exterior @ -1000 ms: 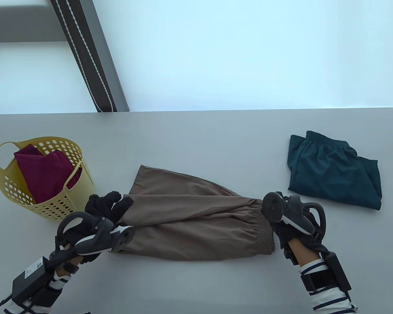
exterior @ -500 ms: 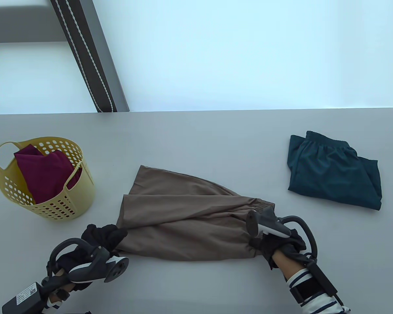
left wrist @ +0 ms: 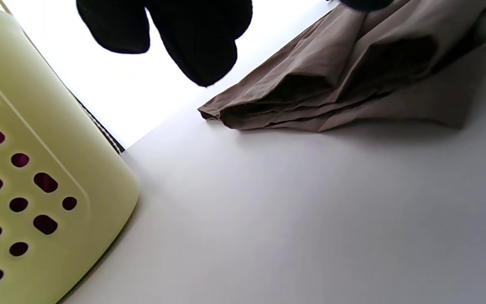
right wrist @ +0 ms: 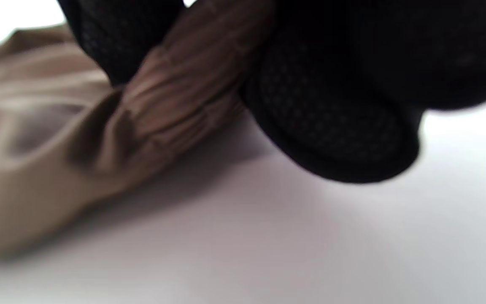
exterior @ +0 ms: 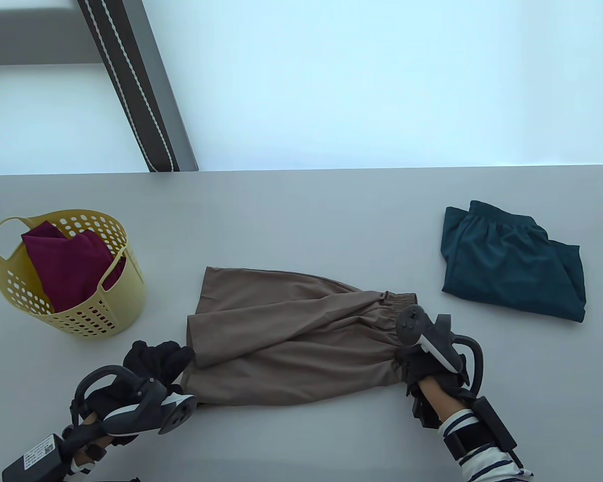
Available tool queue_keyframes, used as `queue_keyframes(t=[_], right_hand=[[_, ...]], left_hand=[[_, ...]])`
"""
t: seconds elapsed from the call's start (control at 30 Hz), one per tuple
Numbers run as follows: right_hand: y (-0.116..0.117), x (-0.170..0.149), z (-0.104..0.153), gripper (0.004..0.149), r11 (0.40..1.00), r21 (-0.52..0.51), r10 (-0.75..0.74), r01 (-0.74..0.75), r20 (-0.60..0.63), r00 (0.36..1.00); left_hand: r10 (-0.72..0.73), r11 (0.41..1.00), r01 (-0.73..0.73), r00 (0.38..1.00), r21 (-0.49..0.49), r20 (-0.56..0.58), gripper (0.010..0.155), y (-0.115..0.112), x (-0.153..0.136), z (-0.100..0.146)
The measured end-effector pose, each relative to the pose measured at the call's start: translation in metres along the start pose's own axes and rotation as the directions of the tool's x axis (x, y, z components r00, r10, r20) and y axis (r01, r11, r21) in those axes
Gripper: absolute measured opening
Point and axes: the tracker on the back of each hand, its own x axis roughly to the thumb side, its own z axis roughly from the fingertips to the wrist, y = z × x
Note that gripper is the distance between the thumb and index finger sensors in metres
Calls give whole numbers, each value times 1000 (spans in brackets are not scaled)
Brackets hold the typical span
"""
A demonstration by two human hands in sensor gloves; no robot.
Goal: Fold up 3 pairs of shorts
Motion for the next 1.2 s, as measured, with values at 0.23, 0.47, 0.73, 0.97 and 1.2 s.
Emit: queue_keyframes(t=[0.23,0.47,0.73,0.97,1.2], right_hand=[[-74,6,17,67,917,-399,-27,25,1,1000],[-112,102,40,66,765,-641,180,-58,126,976],[12,227,97,80,984,-109,173,-140,760,626],[93,234,109,99,746,206,132,-633,886,444],[8,201,66,98,997,10,47,-83,750,660]], left_hand=[[-25,998,24,999,59,22,79,12,6,4],[-32,997,30,999,74,34,79,15,8,7],[-23,999,21,998,48,53,78,13,8,9],[-27,998,24,998,52,62,79,12,9,9],[-23,999,19,997,44,75,79,14,10,10]])
